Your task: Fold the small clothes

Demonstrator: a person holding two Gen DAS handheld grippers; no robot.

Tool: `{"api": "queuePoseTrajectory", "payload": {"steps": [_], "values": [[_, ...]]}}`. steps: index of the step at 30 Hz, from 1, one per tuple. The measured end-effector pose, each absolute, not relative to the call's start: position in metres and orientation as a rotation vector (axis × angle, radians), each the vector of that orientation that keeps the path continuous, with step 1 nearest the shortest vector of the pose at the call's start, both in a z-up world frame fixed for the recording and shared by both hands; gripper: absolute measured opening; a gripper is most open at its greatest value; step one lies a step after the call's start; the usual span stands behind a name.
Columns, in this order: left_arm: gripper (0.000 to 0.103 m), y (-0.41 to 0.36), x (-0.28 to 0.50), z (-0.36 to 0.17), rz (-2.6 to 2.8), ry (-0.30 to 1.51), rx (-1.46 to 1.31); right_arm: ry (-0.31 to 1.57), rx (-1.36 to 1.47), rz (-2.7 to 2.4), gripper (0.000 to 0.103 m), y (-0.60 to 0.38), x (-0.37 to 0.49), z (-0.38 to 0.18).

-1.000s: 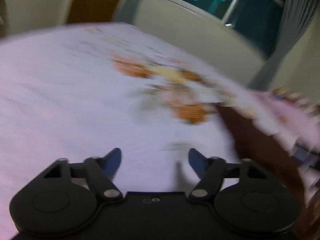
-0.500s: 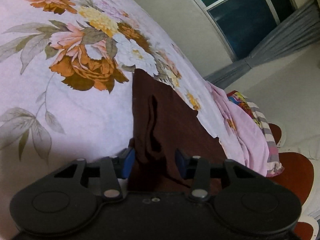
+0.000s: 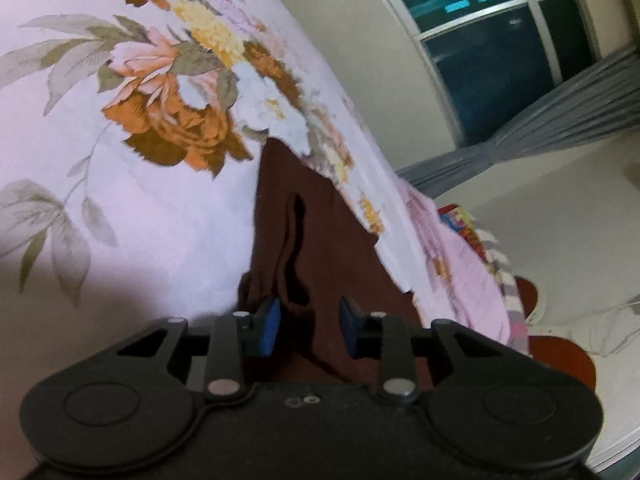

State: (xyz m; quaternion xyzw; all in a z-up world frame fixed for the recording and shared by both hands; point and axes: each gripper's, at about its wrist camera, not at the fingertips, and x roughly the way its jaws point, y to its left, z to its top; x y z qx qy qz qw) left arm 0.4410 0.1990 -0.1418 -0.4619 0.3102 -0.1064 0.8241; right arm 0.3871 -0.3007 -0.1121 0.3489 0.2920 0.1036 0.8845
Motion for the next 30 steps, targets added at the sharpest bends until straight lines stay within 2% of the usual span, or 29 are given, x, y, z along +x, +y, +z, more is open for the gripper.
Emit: {"api": "queuePoseTrajectory", "payload": {"steps": [1, 5, 6, 7, 8, 11, 21, 30], "values": [[0.026, 0.198, 0.442, -0.140, -0.226, 0.657, -0.974, 0.610, 0.729, 0.214, 0.046, -0.302, 0.387, -0.113], [0.025, 0.187, 0.452, -0.141, -0.222, 0.700, -0.916, 0.611, 0.755, 0.205, 0.046, -0.305, 0.389, -0.120], [0.020, 0.184, 0.457, -0.142, -0.225, 0.713, -0.890, 0.613, 0.764, 0.210, 0.046, -0.306, 0.389, -0.121], [0.005, 0.182, 0.462, -0.143, -0.235, 0.728, -0.886, 0.613, 0.765, 0.210, 0.045, -0.306, 0.389, -0.122], [0.005, 0.182, 0.465, -0.141, -0.255, 0.721, -0.900, 0.607, 0.759, 0.209, 0.045, -0.306, 0.389, -0.121], [0.005, 0.174, 0.476, -0.104, -0.330, 0.650, -0.822, 0.587, 0.692, 0.271, 0.014, -0.299, 0.389, -0.114], [0.004, 0.157, 0.494, -0.030, -0.428, 0.559, -0.792, 0.655, 0.540, 0.448, 0.013, -0.241, 0.412, -0.117], [0.004, 0.129, 0.513, 0.031, -0.526, 0.489, -0.740, 0.608, 0.549, 0.387, 0.013, -0.229, 0.468, -0.124]]}}
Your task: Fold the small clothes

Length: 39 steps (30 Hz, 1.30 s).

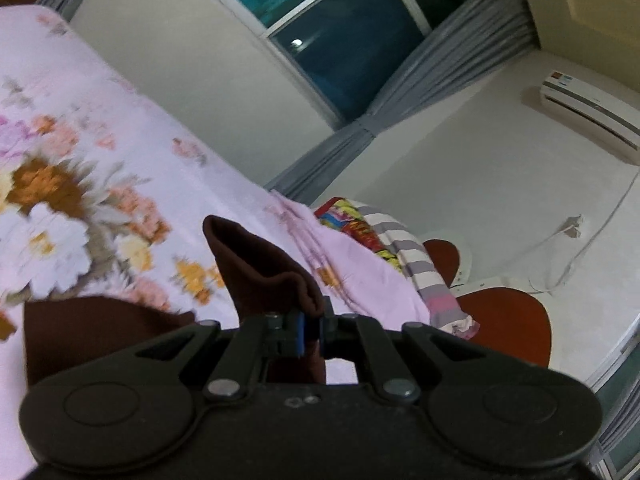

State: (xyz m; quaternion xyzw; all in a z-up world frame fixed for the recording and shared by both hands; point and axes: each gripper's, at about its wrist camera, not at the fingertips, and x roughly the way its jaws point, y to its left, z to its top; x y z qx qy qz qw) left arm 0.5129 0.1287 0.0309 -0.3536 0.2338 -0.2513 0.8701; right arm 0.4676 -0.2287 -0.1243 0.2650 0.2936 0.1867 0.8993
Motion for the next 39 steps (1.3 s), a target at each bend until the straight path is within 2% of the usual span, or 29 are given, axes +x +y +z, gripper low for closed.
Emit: {"api": "queuePoseTrajectory", "payload": {"steps": [1, 2, 5, 10, 13, 15, 17, 20, 29, 32, 34, 39], "values": [[0.005, 0.128, 0.514, 0.033, -0.523, 0.486, -0.737, 0.627, 0.518, 0.304, 0.013, -0.236, 0.474, -0.126], [0.004, 0.127, 0.517, 0.033, -0.519, 0.485, -0.732, 0.649, 0.487, 0.178, 0.000, -0.246, 0.477, -0.128], [0.005, 0.129, 0.518, 0.026, -0.508, 0.492, -0.733, 0.627, 0.577, 0.004, 0.000, -0.283, 0.468, -0.130], [0.004, 0.143, 0.518, 0.004, -0.477, 0.514, -0.748, 0.614, 0.835, 0.070, 0.000, -0.315, 0.453, -0.145], [0.005, 0.153, 0.516, -0.014, -0.455, 0.535, -0.760, 0.529, 0.945, 0.112, 0.000, -0.330, 0.436, -0.142], [0.005, 0.161, 0.515, -0.031, -0.439, 0.554, -0.771, 0.510, 0.918, 0.079, 0.000, -0.340, 0.431, -0.138], [0.005, 0.167, 0.514, -0.049, -0.425, 0.585, -0.781, 0.576, 0.886, 0.043, 0.000, -0.347, 0.434, -0.141], [0.005, 0.171, 0.512, -0.070, -0.406, 0.615, -0.789, 0.551, 0.943, 0.079, 0.000, -0.359, 0.426, -0.142], [0.004, 0.180, 0.507, -0.066, -0.421, 0.557, -0.806, 0.508, 0.817, 0.134, 0.000, -0.349, 0.422, -0.126], [0.005, 0.177, 0.504, -0.080, -0.404, 0.596, -0.763, 0.619, 0.760, 0.027, 0.000, -0.344, 0.444, -0.141], [0.005, 0.175, 0.499, -0.098, -0.372, 0.650, -0.718, 0.632, 0.818, 0.047, 0.000, -0.349, 0.435, -0.144], [0.004, 0.174, 0.488, -0.119, -0.356, 0.696, -0.677, 0.652, 0.662, 0.129, 0.000, -0.344, 0.397, -0.130]]}}
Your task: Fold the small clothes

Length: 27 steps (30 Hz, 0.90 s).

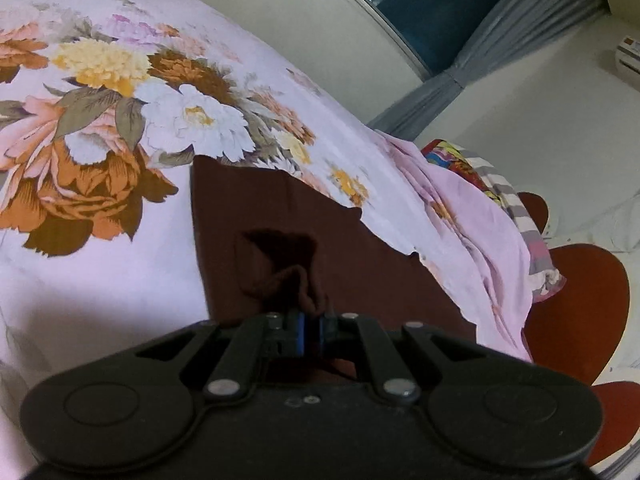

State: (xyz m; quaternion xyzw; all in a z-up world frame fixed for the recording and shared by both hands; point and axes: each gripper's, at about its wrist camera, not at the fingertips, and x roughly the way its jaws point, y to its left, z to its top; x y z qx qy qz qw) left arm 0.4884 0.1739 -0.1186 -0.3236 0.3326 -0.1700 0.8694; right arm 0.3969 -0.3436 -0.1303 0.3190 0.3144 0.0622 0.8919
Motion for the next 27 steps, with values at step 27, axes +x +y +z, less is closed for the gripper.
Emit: {"api": "queuePoseTrajectory", "payload": {"steps": [27], "values": [[0.001, 0.138, 0.518, 0.030, -0.571, 0.438, -0.721, 0.575, 0.499, -0.058, 0.000, -0.308, 0.499, -0.136]]}}
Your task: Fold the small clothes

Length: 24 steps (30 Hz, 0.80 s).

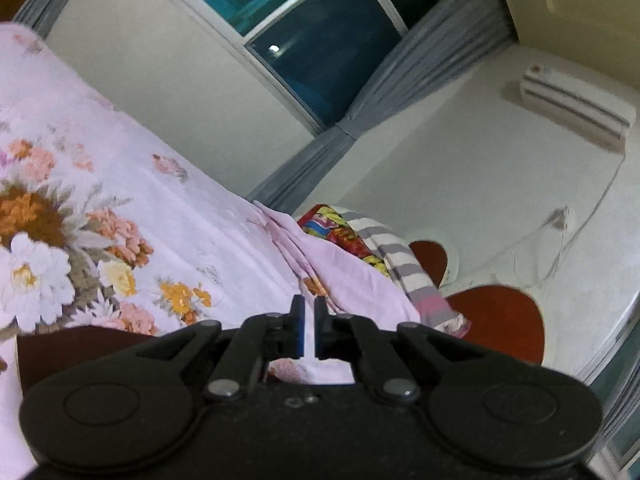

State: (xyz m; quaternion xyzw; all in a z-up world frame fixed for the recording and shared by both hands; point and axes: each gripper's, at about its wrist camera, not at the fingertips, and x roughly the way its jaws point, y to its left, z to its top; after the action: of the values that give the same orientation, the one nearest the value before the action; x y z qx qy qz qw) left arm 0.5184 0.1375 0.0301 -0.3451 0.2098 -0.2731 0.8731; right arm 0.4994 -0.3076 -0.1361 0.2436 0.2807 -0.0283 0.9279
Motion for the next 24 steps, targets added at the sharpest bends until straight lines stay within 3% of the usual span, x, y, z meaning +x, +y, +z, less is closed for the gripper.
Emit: {"api": "queuePoseTrajectory", "payload": {"steps": [7, 10, 12, 14, 16, 17, 18, 19, 20, 22, 23, 24], "values": [[0.001, 0.165, 0.516, -0.028, -0.475, 0.552, -0.718, 0.577, 0.499, 0.037, 0.000, -0.316, 0.455, -0.122], [0.028, 0.170, 0.507, -0.074, -0.393, 0.658, -0.754, 0.559, 0.449, 0.079, 0.000, -0.314, 0.424, -0.120], [0.039, 0.165, 0.499, -0.090, -0.369, 0.666, -0.808, 0.512, 0.448, 0.080, 0.000, -0.315, 0.411, -0.124], [0.072, 0.154, 0.500, -0.091, -0.351, 0.683, -0.825, 0.476, 0.432, 0.063, 0.000, -0.313, 0.402, -0.119], [0.068, 0.143, 0.504, -0.086, -0.338, 0.678, -0.817, 0.473, 0.435, 0.065, 0.002, -0.314, 0.408, -0.113], [0.061, 0.139, 0.508, -0.086, -0.347, 0.692, -0.820, 0.464, 0.419, 0.074, 0.015, -0.311, 0.415, -0.105], [0.056, 0.136, 0.513, -0.088, -0.341, 0.718, -0.823, 0.452, 0.426, 0.092, 0.062, -0.309, 0.422, -0.098], [0.053, 0.134, 0.517, -0.090, -0.334, 0.740, -0.822, 0.446, 0.439, 0.135, 0.093, -0.305, 0.432, -0.090], [0.053, 0.135, 0.517, -0.093, -0.322, 0.754, -0.810, 0.437, 0.432, 0.179, 0.101, -0.299, 0.445, -0.083], [0.053, 0.138, 0.514, -0.100, -0.292, 0.770, -0.790, 0.453, 0.317, 0.292, 0.082, -0.281, 0.475, -0.074], [0.053, 0.141, 0.512, -0.103, -0.293, 0.772, -0.797, 0.491, 0.254, 0.350, 0.054, -0.270, 0.491, -0.072], [0.053, 0.147, 0.510, -0.104, -0.284, 0.771, -0.796, 0.517, 0.209, 0.382, 0.045, -0.260, 0.503, -0.072]]}}
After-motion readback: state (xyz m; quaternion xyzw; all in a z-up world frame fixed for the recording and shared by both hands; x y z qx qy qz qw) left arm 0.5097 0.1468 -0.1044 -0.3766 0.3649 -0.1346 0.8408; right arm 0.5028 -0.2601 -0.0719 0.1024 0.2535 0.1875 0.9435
